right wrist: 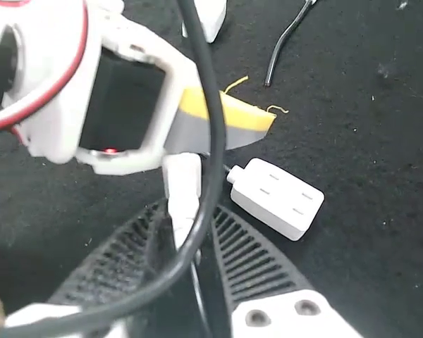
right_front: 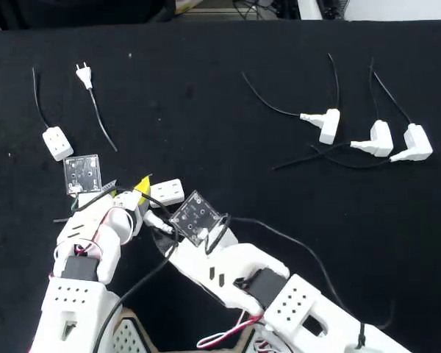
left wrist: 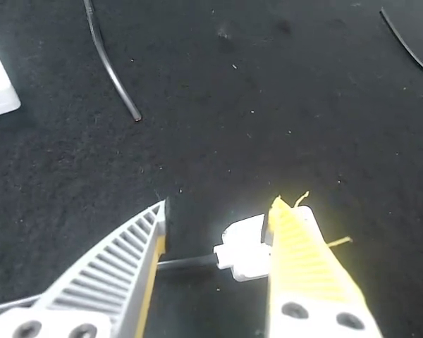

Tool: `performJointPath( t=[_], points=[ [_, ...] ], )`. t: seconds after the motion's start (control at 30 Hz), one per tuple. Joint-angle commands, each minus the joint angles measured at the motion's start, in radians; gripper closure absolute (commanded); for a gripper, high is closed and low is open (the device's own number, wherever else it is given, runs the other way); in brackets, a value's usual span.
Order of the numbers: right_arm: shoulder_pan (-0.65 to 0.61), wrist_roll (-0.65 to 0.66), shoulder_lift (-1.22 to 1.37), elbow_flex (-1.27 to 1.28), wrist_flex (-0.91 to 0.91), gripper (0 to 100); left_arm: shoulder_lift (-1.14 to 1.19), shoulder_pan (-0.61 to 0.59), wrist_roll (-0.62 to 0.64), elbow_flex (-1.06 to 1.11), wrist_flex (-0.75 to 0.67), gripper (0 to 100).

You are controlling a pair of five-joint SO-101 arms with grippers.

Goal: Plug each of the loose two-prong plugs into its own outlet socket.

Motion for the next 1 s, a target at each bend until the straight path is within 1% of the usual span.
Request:
performJointPath(
  t=[0.0,0.37,0.43,0.53,0.6,0.9,0.97],
  points=[
    [-0.014,-0.005,-0.054,-0.022,-0.02,98.6,0.002,0.022,0.0,-0.001,0.0,77],
    [-0.014,-0.003,-0.064,-0.024,-0.02,98.6,0.003,0.028,0.0,0.016,-0.003,76],
    [-0.015,-0.005,-0.064,-0.025,-0.02,98.6,0.003,0.062,-0.006,0.021,-0.003,76],
    [-0.015,-0.008,-0.064,-0.027,-0.02,98.6,0.003,0.128,-0.083,0.038,-0.003,77],
    [-0.015,-0.009,-0.064,-0.024,-0.02,98.6,0.002,0.148,-0.104,0.045,-0.005,77],
    [-0.015,-0.006,-0.054,-0.022,-0.018,98.8,0.0,0.147,-0.11,0.039,-0.005,77],
    [-0.014,-0.005,-0.054,-0.022,-0.012,98.8,0.0,0.117,-0.106,0.022,-0.005,77]
  ],
)
